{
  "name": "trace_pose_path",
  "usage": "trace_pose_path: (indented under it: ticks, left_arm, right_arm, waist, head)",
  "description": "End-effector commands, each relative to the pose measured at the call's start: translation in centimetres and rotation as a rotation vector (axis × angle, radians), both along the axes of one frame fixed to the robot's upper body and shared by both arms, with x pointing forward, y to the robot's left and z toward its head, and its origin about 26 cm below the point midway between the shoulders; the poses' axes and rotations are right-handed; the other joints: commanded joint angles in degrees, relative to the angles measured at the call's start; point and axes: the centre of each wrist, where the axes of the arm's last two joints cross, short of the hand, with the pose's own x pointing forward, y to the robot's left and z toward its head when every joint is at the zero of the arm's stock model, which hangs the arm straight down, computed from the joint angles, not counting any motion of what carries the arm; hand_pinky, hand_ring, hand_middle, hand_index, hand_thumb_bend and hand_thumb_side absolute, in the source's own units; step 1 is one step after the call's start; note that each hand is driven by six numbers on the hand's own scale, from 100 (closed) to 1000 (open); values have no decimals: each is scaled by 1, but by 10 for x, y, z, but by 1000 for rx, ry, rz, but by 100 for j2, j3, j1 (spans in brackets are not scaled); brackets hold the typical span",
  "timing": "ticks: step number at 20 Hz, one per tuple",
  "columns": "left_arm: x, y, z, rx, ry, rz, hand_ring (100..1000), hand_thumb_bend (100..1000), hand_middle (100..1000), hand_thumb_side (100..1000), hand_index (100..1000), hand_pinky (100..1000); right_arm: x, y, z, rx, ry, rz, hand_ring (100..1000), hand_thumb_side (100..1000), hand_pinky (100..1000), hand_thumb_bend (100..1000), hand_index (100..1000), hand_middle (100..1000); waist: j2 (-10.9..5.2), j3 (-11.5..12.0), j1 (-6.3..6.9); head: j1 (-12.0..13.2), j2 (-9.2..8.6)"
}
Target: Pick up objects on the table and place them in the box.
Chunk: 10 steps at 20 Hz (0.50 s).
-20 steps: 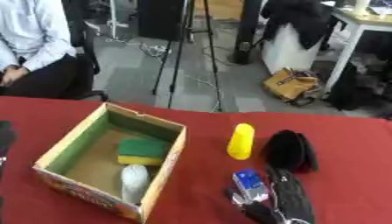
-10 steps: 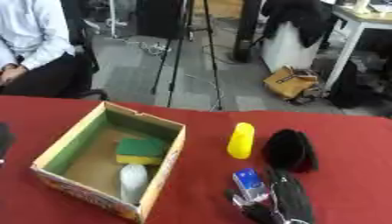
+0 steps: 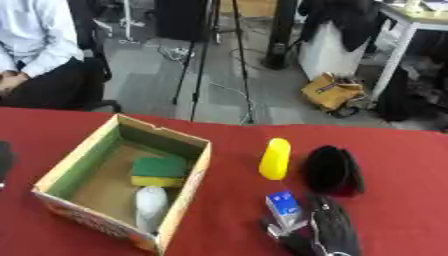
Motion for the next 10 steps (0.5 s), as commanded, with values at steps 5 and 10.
trace_pose_path:
  ticks: [5, 10]
  left_arm:
    - [-3, -2, 8, -3, -30, -15, 925, 100, 924, 892, 844, 981]
    - [-3, -3, 8, -2, -29, -18, 926, 100, 925, 893, 844, 982]
  right_arm:
    - [2, 0, 8, -17, -29, -2, 1000, 1000, 1000, 779, 925, 868]
    - [3, 0, 5, -18, -15, -2, 1000, 1000, 1000, 769, 914, 859]
  waist:
    - [-85, -32, 53]
    - [-79, -29, 58]
  head:
    - [-17, -76]
    - [-24, -77]
